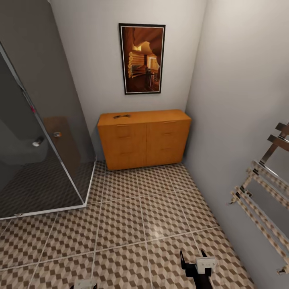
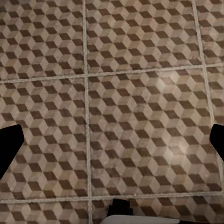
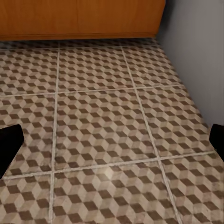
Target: Take the four mousetraps from the cabinet in the bathroom and place them on the bathroom floor. Make sure all four end up on the same floor surface, and ensure that at least two of them are either under or directly next to the same bathroom sink.
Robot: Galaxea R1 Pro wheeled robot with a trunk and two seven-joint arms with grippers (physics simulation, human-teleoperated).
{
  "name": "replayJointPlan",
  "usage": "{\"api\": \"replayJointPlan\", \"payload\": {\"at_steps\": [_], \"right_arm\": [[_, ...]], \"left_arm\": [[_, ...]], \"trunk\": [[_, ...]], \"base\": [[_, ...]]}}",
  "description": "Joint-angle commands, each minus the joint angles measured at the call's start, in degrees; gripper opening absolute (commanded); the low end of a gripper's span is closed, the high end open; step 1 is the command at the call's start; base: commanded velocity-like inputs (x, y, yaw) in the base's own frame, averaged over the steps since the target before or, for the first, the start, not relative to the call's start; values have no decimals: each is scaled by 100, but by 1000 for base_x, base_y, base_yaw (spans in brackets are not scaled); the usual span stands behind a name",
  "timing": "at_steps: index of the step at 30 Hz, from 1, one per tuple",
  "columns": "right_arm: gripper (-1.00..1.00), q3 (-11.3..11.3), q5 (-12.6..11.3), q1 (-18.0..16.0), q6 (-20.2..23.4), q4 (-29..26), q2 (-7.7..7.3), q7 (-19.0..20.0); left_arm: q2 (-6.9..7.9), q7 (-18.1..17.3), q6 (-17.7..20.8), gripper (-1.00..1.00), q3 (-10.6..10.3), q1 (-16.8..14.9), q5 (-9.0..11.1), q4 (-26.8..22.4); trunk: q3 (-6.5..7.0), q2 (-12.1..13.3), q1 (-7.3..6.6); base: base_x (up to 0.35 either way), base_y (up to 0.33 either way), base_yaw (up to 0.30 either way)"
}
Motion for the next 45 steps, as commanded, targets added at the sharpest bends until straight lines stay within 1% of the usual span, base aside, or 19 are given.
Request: {"api": "replayJointPlan", "payload": {"at_steps": [1, 10, 16, 26, 35, 45], "right_arm": [[100, 50, -45, -5, -14, 5, 3, -18], [100, 50, -41, -5, -14, 3, 8, -18], [100, 50, -44, -5, -14, 2, 8, -18], [100, 50, -42, -5, -14, 4, 8, -18], [100, 50, -42, -5, -7, 7, 12, -18], [100, 50, -47, -5, -5, 9, 9, -18]], "left_arm": [[11, -10, -40, 100, -24, -11, 47, 24], [54, -6, -40, 100, -24, -11, 47, 24], [100, -16, -40, 100, -24, -11, 47, 24], [109, -24, -40, 100, -24, -11, 47, 24], [109, -28, -42, 100, -24, -11, 47, 24], [111, -28, -40, 100, -24, -11, 47, 24]], "trunk": [[-10, -11, 6], [-10, -11, 6], [-10, -11, 6], [-10, -11, 6], [-10, -11, 6], [-6, -11, 6]], "base": [[227, -202, 13], [231, -206, 125], [246, -165, 252], [259, -110, 261], [262, -55, 42], [274, -2, -21]]}}
